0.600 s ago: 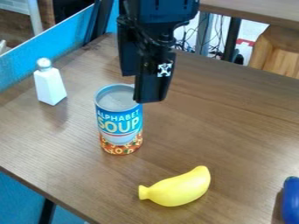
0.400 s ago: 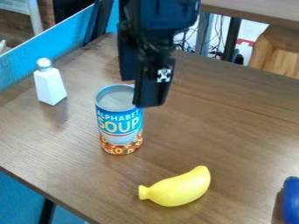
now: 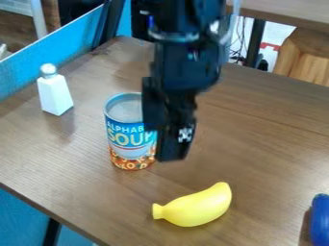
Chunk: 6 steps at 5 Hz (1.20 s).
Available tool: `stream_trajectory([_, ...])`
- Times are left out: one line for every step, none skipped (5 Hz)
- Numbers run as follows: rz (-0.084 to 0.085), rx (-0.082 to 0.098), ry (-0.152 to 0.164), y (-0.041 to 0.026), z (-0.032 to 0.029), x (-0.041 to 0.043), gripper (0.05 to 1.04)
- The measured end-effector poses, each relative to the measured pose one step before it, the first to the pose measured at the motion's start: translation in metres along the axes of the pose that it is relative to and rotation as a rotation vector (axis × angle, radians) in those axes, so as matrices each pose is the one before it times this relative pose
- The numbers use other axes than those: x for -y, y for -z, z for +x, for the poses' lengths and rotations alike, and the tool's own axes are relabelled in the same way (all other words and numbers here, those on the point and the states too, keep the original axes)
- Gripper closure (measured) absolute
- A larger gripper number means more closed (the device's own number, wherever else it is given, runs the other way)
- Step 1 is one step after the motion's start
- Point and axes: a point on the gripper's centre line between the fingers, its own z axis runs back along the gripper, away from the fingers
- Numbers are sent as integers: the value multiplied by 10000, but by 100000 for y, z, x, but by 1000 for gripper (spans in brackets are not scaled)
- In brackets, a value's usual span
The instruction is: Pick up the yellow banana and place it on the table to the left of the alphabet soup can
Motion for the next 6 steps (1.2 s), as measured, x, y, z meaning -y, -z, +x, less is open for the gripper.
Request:
stream_trajectory([-466, -818, 535, 3658, 1550, 437, 82])
stream_trajectory([-248, -320, 337, 2832, 1453, 259, 82])
stream_trajectory([-63, -63, 237, 691, 478, 249, 82])
stream_trajectory([60, -537, 101, 1191, 237, 419, 82])
stream_trajectory([114, -206, -221, 552, 343, -88, 121])
stream_trajectory([196, 91, -187, 29, 116, -248, 421])
